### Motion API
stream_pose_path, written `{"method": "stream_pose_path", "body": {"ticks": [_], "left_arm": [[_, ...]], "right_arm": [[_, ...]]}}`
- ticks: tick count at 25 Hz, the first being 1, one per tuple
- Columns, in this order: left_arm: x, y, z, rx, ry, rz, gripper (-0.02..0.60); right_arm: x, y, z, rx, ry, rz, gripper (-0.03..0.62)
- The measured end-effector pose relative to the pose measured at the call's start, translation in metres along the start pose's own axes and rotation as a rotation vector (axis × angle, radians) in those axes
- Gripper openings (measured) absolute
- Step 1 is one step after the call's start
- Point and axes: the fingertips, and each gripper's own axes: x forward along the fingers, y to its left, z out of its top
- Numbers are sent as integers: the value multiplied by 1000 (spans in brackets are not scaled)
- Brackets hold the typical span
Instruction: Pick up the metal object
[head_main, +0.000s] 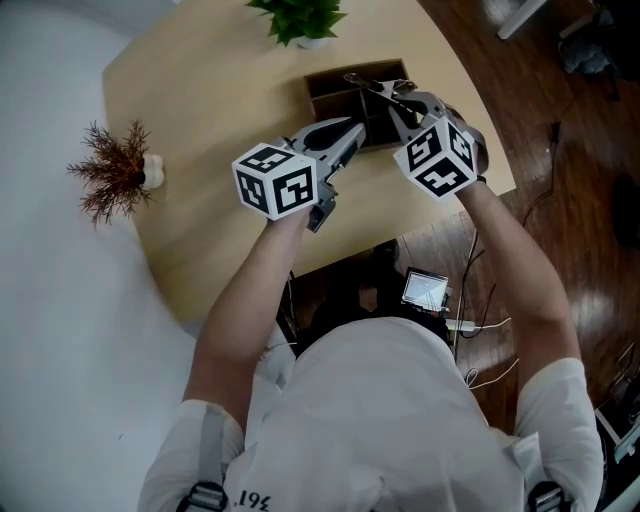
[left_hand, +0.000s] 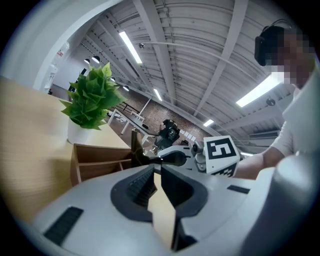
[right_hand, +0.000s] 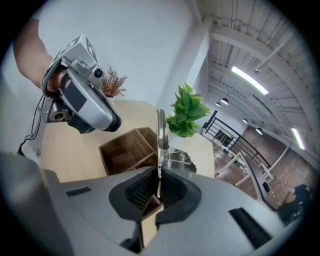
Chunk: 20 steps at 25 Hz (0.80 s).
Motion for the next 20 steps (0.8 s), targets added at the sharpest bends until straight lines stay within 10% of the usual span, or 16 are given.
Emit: {"method": "stream_pose_path", "body": {"ticks": [20], "left_arm": [[-46,-64,56,109,-141,-24,20]], "right_arm": [[-80,-9,56,18,-134,-82,5]]}}
